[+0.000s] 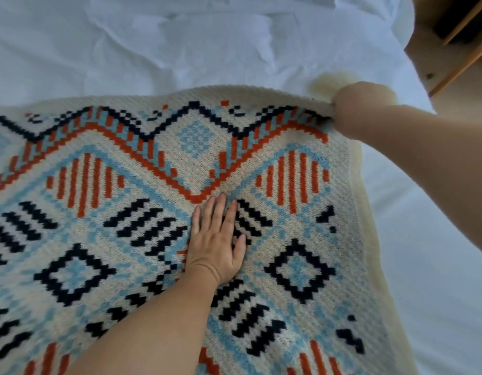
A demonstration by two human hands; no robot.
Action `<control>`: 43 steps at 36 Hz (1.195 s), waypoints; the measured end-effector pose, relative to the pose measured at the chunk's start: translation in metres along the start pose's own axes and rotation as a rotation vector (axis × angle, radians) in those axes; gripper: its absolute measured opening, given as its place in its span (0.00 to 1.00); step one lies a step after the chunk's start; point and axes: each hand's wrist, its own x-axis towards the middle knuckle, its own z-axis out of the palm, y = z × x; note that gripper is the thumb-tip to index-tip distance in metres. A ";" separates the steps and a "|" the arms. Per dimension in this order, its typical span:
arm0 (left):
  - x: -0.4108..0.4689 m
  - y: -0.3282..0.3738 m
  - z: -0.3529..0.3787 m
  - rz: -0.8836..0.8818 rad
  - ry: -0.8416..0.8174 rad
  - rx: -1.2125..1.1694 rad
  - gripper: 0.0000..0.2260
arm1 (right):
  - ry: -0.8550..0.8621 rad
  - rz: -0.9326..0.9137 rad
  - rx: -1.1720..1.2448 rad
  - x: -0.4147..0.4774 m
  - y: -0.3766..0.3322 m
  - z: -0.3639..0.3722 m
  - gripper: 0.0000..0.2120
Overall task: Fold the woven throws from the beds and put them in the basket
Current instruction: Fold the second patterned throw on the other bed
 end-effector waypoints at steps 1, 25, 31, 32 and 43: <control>0.000 0.001 -0.004 -0.010 -0.012 -0.005 0.30 | -0.006 -0.001 0.008 -0.014 0.003 0.000 0.06; -0.078 0.020 -0.163 -0.095 0.169 -0.181 0.12 | -0.055 -0.059 0.203 -0.269 0.049 0.009 0.16; -0.150 0.027 -0.156 -0.123 0.083 -0.271 0.13 | -0.184 -0.072 0.205 -0.317 0.056 0.018 0.12; -0.161 0.029 -0.156 -0.125 0.078 -0.276 0.13 | -0.194 -0.085 0.201 -0.326 0.058 0.022 0.11; -0.283 0.062 -0.141 -0.150 0.003 -0.323 0.12 | -0.178 -0.291 0.091 -0.413 0.088 0.058 0.17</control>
